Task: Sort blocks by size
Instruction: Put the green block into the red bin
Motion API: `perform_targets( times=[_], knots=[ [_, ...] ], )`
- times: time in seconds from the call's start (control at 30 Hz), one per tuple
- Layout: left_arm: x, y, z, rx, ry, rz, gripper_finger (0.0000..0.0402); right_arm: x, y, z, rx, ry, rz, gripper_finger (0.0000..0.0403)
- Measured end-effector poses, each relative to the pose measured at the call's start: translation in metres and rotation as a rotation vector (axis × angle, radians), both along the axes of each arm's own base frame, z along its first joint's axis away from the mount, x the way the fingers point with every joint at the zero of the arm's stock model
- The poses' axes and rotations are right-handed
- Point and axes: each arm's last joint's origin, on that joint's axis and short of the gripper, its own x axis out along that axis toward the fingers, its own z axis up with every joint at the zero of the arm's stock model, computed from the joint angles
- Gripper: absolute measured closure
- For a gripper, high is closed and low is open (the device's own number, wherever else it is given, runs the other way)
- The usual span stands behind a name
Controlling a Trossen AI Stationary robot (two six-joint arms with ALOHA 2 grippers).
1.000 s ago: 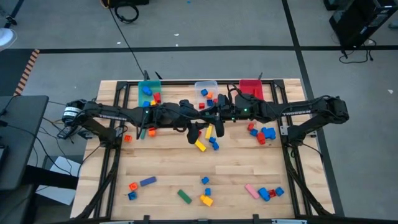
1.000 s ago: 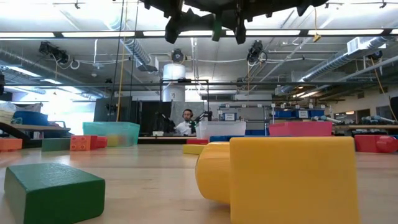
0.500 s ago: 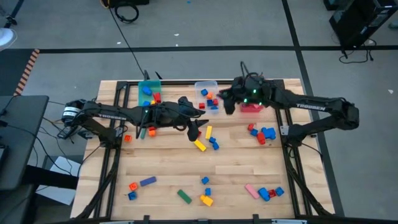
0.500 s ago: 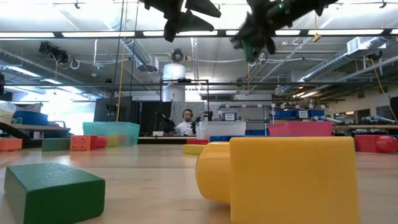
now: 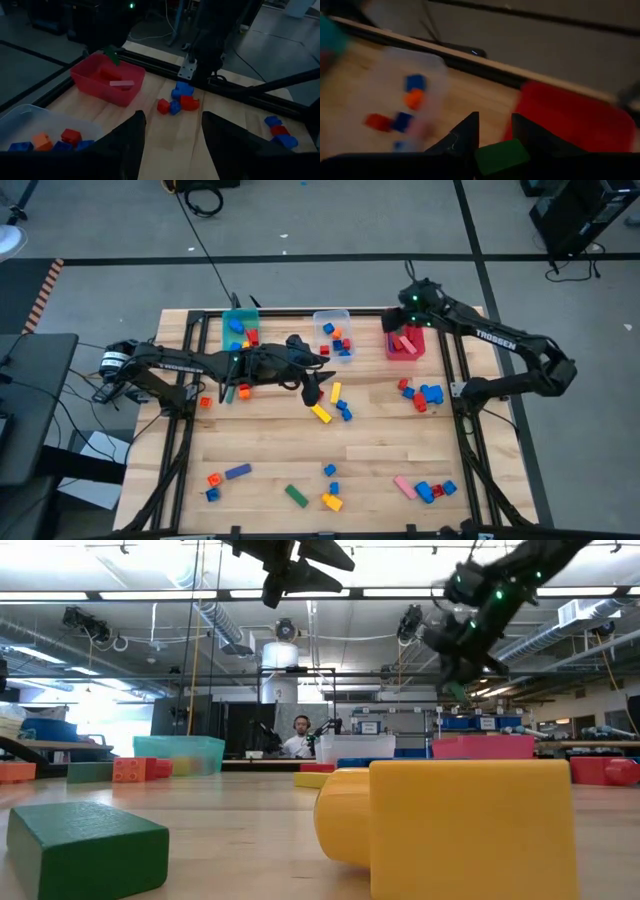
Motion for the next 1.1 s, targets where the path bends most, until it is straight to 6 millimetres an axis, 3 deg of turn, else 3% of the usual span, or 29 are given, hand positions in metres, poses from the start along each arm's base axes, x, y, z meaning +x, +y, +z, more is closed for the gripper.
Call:
perform_targets(
  times=[0.3,0.67,0.9,1.1],
  knots=[
    [0.000,0.000,0.001,0.004,-0.008,0.014,0.0198,-0.022,-0.003,-0.039,0.078,0.025,-0.108,0.0283],
    [0.000,0.000,0.000,0.002,-0.007,0.018,0.0198,-0.019,-0.006,-0.080,0.164,0.078,-0.093,0.0263],
    [0.000,0.000,0.000,0.002,-0.007,0.017,0.0198,-0.018,-0.007,-0.083,0.171,0.084,-0.094,0.0248],
    [0.000,0.000,0.000,0.002,-0.007,0.017,0.0198,-0.022,-0.003,-0.067,0.119,0.038,-0.093,0.0241]
  ],
)
